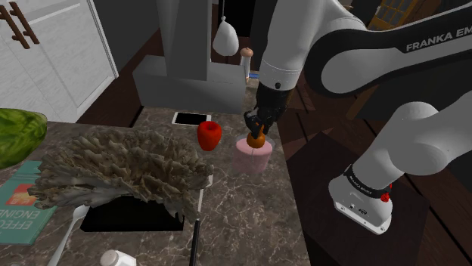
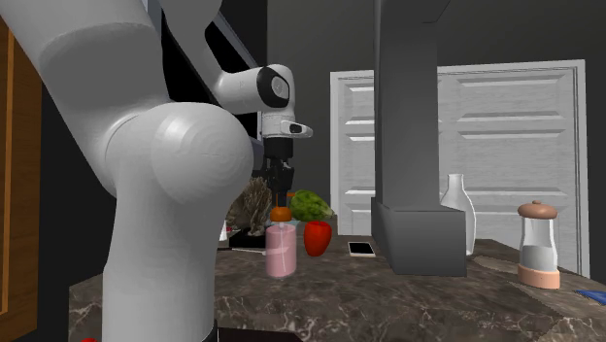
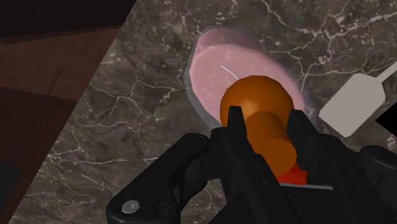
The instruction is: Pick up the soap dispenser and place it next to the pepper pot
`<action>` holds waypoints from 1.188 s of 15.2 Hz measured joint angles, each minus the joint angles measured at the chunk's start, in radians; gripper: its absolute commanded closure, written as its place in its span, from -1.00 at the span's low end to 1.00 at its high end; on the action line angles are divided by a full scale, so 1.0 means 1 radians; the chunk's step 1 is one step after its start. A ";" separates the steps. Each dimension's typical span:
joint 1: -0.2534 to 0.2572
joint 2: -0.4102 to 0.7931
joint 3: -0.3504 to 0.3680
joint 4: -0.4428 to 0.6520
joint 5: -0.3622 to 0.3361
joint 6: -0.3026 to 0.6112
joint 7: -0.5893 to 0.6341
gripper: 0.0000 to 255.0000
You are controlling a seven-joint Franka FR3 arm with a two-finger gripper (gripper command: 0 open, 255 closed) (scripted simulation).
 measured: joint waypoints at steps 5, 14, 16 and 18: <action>0.000 0.000 0.000 0.000 0.000 0.000 0.000 1.00; 0.000 -0.047 -0.030 0.074 -0.010 -0.122 -0.005 1.00; -0.001 -0.054 -0.034 0.097 -0.013 -0.151 -0.002 1.00; -0.001 -0.060 -0.040 0.119 -0.016 -0.180 -0.002 1.00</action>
